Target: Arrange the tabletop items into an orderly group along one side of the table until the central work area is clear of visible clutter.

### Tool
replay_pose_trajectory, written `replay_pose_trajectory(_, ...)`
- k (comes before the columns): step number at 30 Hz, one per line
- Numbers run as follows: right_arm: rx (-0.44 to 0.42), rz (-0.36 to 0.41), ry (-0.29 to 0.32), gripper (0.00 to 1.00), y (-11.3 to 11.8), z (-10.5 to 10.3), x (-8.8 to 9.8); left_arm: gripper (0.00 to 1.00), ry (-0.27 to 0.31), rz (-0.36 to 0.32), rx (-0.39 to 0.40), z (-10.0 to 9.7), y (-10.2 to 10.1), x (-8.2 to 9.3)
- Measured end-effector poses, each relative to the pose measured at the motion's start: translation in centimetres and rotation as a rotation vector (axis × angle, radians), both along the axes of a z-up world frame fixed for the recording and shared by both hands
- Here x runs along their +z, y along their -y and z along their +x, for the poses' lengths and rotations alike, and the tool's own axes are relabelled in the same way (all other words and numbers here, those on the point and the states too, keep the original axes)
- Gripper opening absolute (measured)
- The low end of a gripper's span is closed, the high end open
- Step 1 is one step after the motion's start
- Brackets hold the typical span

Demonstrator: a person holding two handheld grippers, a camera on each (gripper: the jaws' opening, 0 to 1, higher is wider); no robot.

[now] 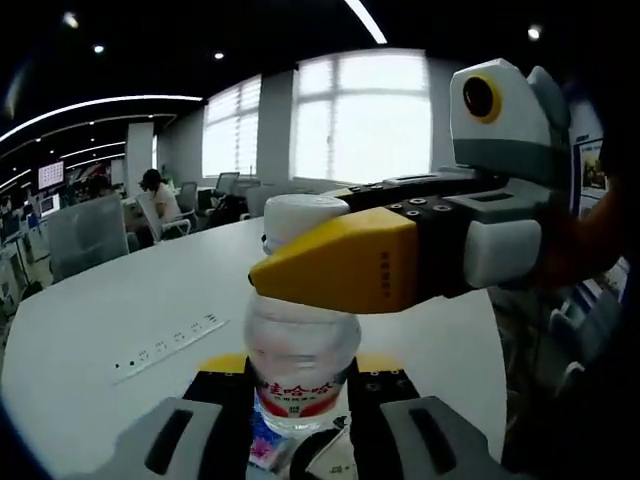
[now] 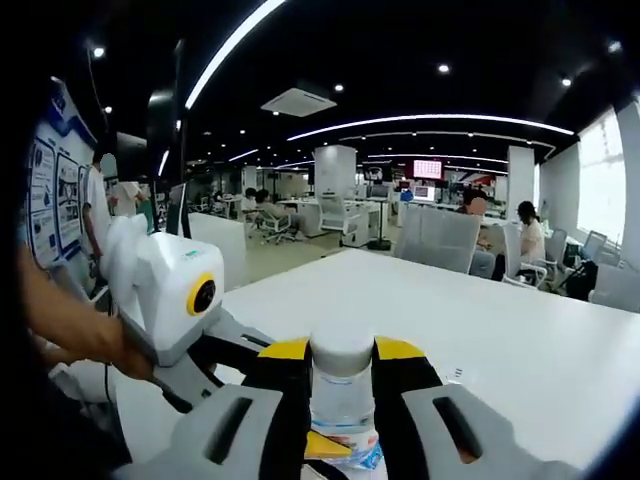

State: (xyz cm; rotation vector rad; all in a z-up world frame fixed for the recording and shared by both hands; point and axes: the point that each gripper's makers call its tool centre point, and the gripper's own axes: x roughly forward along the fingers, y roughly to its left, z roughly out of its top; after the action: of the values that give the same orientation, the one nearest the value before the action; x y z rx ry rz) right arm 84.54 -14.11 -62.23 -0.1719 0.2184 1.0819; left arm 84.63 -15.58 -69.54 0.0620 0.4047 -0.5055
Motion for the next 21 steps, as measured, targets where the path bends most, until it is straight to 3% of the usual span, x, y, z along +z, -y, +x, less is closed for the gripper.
replay_pose_trajectory(10,0.151,0.013,-0.003,0.17,-5.1,0.2,1.1,0.33,0.016,-0.013,0.159,0.3,-4.8,1.3)
replay_pose_trajectory(21,0.283,0.018,-0.023,0.17,-9.8,0.7,1.1,0.33,0.020,-0.004,0.301,1.0,-9.6,1.2)
